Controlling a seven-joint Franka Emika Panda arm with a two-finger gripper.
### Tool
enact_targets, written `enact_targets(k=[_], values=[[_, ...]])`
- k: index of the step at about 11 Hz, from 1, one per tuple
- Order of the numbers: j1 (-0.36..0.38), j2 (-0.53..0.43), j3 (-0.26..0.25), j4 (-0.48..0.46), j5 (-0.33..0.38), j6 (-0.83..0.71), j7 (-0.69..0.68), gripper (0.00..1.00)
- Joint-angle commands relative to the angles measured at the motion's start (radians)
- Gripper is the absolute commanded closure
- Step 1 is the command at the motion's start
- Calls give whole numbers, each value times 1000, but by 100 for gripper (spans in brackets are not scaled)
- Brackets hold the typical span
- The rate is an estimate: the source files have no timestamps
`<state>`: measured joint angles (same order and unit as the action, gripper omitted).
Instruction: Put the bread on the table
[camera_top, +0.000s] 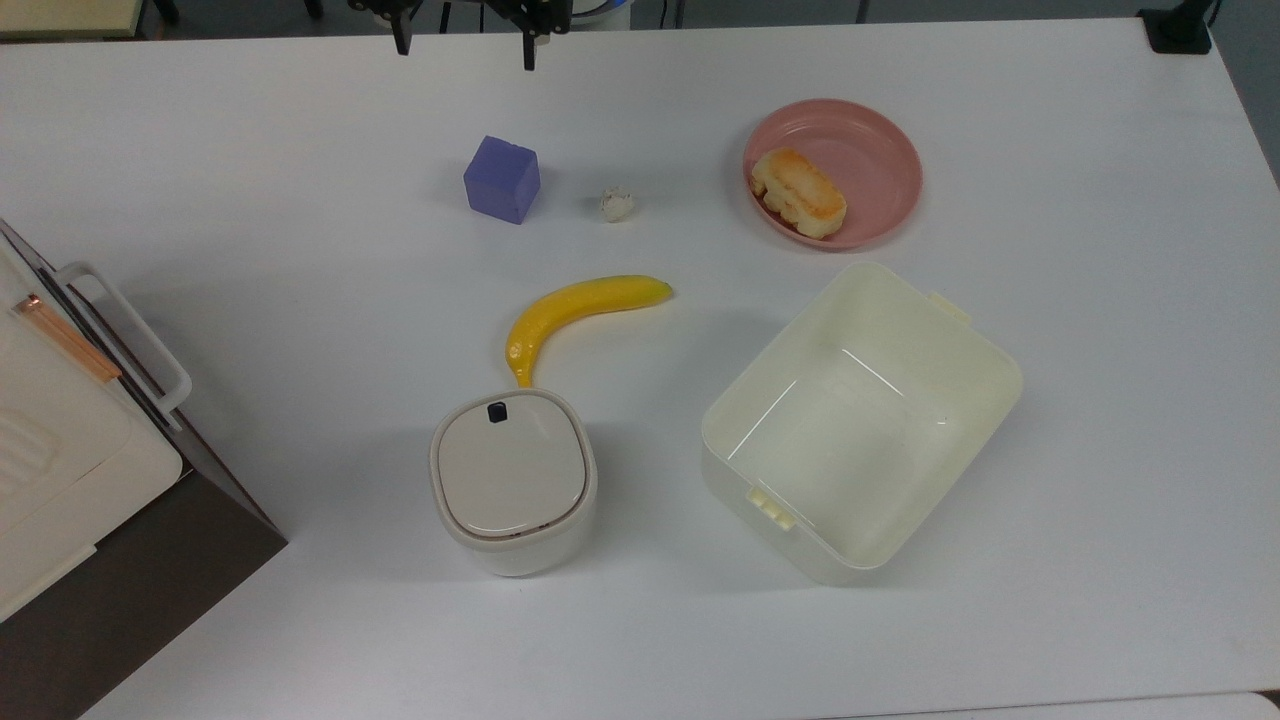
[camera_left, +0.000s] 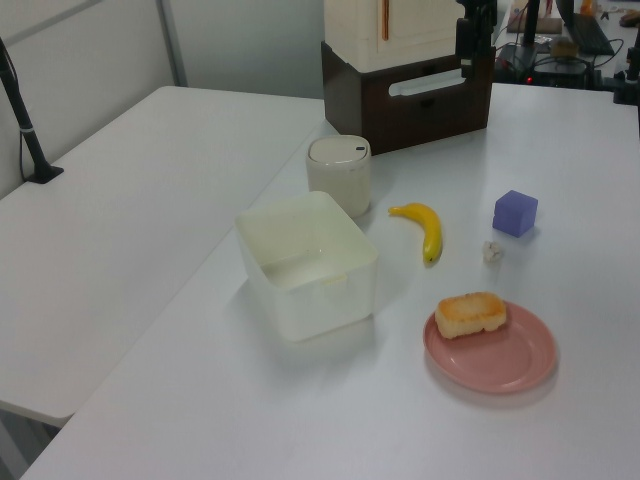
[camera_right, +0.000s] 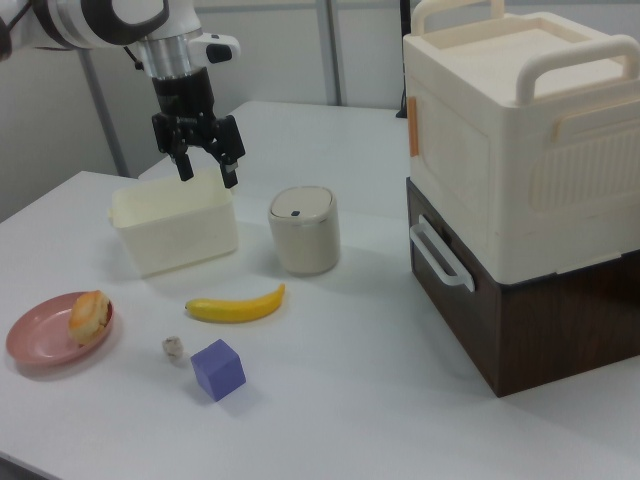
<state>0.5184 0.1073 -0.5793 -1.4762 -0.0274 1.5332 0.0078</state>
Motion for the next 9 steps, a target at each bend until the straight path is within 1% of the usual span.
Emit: enact_targets(k=[1, 9], values=[[22, -18, -16, -48, 21, 110, -29, 0], [22, -17, -17, -42, 21, 100, -28, 0]])
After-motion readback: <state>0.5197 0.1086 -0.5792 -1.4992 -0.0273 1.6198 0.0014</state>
